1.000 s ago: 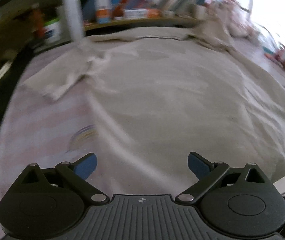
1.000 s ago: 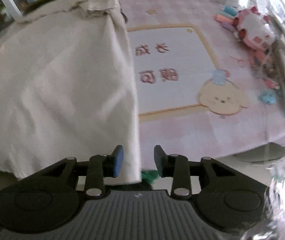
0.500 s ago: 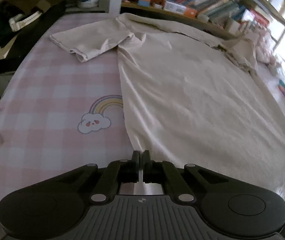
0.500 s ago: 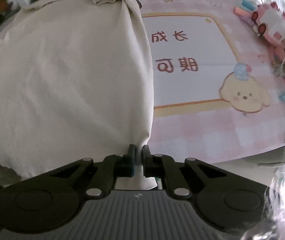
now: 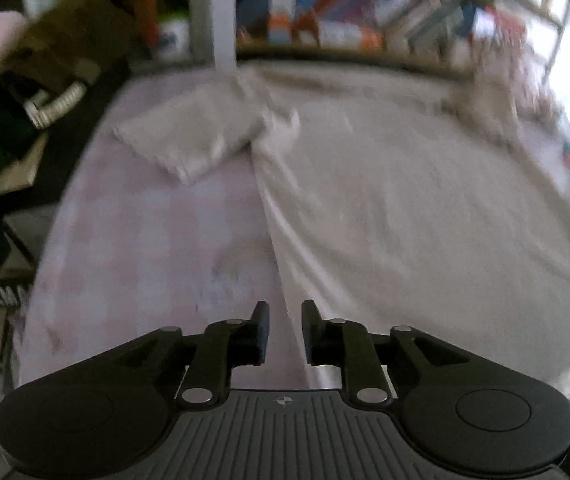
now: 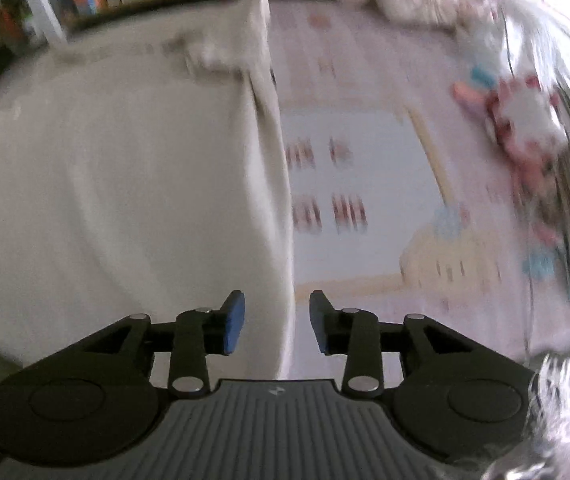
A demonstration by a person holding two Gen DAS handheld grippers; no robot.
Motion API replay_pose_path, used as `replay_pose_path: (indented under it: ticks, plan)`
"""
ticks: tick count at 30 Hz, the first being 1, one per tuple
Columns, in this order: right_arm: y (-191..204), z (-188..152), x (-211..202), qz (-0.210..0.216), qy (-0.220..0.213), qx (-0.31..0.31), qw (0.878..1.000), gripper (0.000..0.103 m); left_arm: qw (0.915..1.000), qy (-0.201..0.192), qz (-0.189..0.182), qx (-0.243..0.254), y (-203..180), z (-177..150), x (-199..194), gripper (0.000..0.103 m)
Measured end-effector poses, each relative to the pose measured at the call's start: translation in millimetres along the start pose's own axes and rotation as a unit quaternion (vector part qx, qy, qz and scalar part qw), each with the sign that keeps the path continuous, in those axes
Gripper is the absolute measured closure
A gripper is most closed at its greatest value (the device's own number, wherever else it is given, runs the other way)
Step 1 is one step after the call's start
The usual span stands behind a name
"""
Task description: Fold clothes
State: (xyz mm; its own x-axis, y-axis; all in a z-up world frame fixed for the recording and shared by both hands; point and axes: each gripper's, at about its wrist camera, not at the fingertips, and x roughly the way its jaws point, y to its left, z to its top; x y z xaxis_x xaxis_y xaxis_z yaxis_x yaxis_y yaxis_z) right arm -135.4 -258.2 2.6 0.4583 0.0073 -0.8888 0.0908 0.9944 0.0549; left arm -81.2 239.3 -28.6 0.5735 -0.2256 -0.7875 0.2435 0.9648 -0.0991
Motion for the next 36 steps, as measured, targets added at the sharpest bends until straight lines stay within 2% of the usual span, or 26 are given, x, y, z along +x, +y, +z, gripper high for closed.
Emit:
replay_pose_path:
  ticks: [2,5,9,13,16,18,20,21,23,27,29,31,32,33,34,36]
  plan:
    - [-0.5,24.8,4.2,0.018,-0.026,0.013,0.999,0.060,0.9995,-0.025,-0.002,-0.018,1.8,12.4,1.2,0.080]
    - [1.3,63.5,15.9,0.042,-0.056,0.022,0.997,0.055,0.9990,-0.036,-0.016,-0.020,-10.7,35.2,18.4,0.078]
    - [3.8,116.7,38.6,0.054,-0.082,0.015,0.995,0.054,0.9980,-0.051,-0.038,-0.008,-43.3,65.7,46.3,0.063]
    - [9.7,167.6,59.0,0.086,-0.112,-0.012,0.990,0.054,0.9971,-0.066,-0.036,-0.005,-71.0,101.8,77.0,0.064]
    - [28.6,198.3,76.1,0.105,-0.141,-0.052,0.983,0.056,0.9967,-0.065,-0.048,-0.010,-85.4,132.7,104.8,0.064]
    - [44.4,214.7,88.6,0.084,-0.165,-0.105,0.977,0.054,0.9975,-0.061,-0.035,0.009,-96.1,149.3,123.0,0.064]
    - [52.7,224.5,99.2,0.029,-0.185,-0.156,0.970,0.051,0.9979,-0.054,-0.022,0.025,-104.4,164.5,140.7,0.063]
    - [51.8,228.3,103.7,0.009,-0.190,-0.167,0.968,0.048,0.9983,-0.048,-0.025,0.023,-105.6,169.4,148.5,0.063]
    - [30.5,234.4,110.5,0.027,-0.175,-0.133,0.975,0.041,0.9987,-0.036,-0.032,0.017,-107.5,178.8,164.2,0.063]
    - [-9.9,246.1,124.9,0.074,-0.134,-0.059,0.986,0.040,0.9979,-0.015,-0.060,-0.022,-105.5,188.9,194.8,0.052]
    - [-21.9,249.2,134.2,0.110,-0.101,-0.026,0.988,0.047,0.9976,-0.008,-0.059,-0.037,-104.8,193.9,207.4,0.052]
    - [-29.6,252.4,142.0,0.143,-0.070,-0.006,0.987,0.095,0.9975,-0.004,-0.054,-0.045,-105.2,199.7,217.2,0.053]
    - [-31.5,255.5,143.0,0.150,-0.058,-0.009,0.987,0.100,0.9977,-0.003,-0.050,-0.044,-105.5,202.5,220.3,0.053]
    - [-33.2,257.9,139.8,0.139,-0.058,-0.019,0.988,0.100,0.9982,-0.003,-0.044,-0.041,-106.0,205.3,222.6,0.053]
    - [-36.5,265.6,136.6,0.111,-0.068,-0.040,0.991,0.100,0.9985,-0.002,-0.039,-0.038,-106.4,208.1,224.8,0.053]
    - [-44.3,283.1,133.2,0.030,-0.094,-0.081,0.992,0.100,0.9990,0.003,-0.035,-0.028,-107.9,213.4,228.4,0.053]
